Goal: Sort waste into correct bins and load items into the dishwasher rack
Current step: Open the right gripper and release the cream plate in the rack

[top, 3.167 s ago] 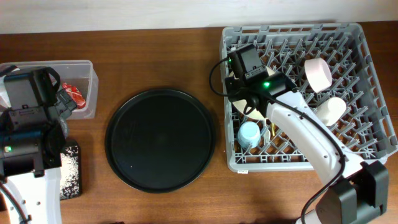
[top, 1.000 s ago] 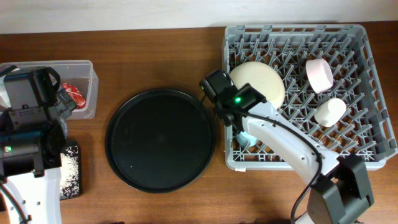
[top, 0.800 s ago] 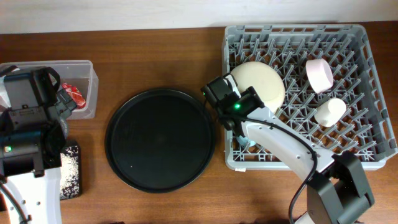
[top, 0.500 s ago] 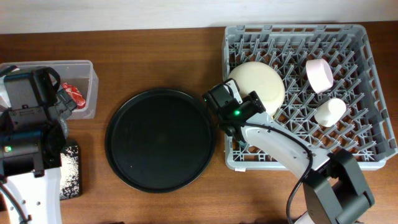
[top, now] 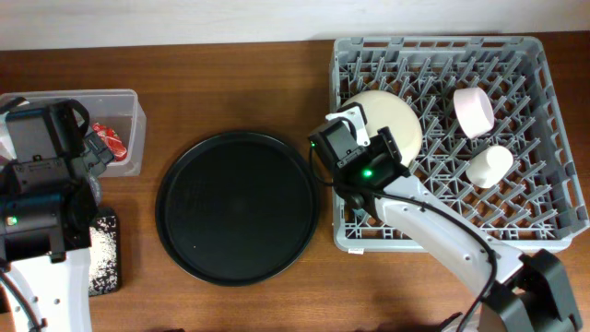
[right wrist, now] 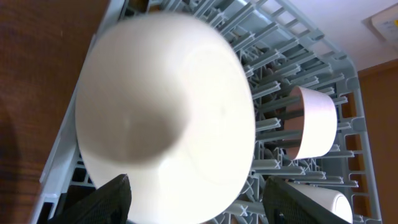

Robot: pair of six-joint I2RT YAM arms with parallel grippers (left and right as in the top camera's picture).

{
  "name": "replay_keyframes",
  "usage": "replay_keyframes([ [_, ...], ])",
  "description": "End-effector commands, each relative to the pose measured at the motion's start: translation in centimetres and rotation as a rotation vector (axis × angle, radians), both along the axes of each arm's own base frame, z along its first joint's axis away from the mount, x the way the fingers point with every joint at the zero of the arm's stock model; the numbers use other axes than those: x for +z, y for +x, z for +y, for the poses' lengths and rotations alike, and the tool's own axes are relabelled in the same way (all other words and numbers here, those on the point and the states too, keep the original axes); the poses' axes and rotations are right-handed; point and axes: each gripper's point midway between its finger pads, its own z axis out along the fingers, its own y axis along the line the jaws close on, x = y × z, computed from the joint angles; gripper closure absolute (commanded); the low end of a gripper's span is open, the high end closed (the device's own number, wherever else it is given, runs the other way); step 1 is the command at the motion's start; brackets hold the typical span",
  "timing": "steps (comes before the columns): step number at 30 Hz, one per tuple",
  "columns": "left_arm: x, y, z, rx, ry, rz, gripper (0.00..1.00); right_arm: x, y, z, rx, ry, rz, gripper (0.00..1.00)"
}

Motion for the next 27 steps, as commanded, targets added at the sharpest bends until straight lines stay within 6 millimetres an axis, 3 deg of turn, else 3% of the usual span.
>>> replay_keyframes([
  [1, 0.5, -0.2, 0.2, 0.020, 0.004, -0.018, 0.01, 0.4, 0.0, -0.4, -0.021, -0.004, -0.022, 0.29],
  [6, 0.5, -0.2, 0.2, 0.020, 0.004, -0.018, 0.01, -2.5, -0.8, 1.8, 0.080, 0.167, 0.139, 0.28],
  [11, 0.5, -0.2, 0.2, 0.020, 0.004, -0.018, 0.01, -5.6, -0.8, 1.2, 0.056, 0.108, 0.206, 0.20],
  [13, 0.5, -0.2, 0.2, 0.020, 0.004, -0.018, 0.01, -5.0, -0.1, -0.1, 0.007, 0.036, 0.152, 0.19],
  [17, 0.5, -0.2, 0.2, 0.020, 0.005, -0.018, 0.01, -4.5, 0.2, -0.7, -0.014, 0.006, 0.126, 0.18],
  [27, 0.5, -0.2, 0.2, 0.020, 0.004, -0.018, 0.01, -6.7, -0.7, -0.6, 0.019, 0.004, 0.166, 0.12],
])
